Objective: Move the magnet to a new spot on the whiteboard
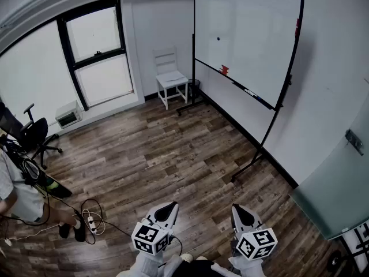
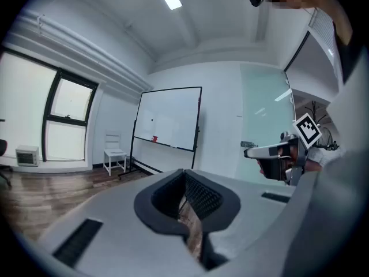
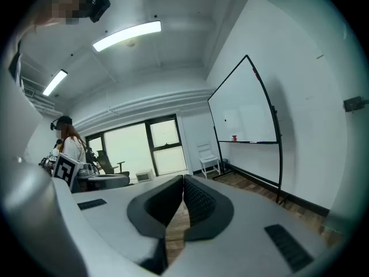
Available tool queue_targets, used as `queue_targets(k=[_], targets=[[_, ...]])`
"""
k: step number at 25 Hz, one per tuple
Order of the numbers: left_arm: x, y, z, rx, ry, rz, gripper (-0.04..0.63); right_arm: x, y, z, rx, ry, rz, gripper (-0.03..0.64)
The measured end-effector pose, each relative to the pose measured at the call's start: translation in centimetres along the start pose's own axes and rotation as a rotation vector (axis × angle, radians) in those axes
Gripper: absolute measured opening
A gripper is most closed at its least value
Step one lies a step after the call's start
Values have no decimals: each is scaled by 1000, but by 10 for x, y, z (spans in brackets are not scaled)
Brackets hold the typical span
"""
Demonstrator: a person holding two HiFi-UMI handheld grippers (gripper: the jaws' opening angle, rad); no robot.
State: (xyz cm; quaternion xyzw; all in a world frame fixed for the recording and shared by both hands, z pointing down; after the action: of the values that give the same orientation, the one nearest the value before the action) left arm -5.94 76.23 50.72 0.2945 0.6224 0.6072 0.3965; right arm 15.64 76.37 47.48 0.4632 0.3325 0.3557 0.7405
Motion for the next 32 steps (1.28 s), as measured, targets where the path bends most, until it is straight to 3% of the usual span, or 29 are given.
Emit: queue_targets(k=[16, 32], targets=[[-8, 0, 11, 13, -8, -6, 11, 7, 1, 14, -30, -9, -2, 29], [-11, 20, 52, 45, -34, -14, 11, 25, 21, 36, -48, -66, -28, 29]])
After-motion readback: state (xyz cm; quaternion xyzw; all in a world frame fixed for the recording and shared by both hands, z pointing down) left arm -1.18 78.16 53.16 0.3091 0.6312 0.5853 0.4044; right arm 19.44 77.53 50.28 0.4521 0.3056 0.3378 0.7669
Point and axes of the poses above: the fingertips, and each gripper's own axes: x backward along the fingers, z to its right, y out of its underside, the point moved 2 cm from there along x, backward along the fingers, and after that the axes turned 11 degrees about -x, right-handed, at the moved point
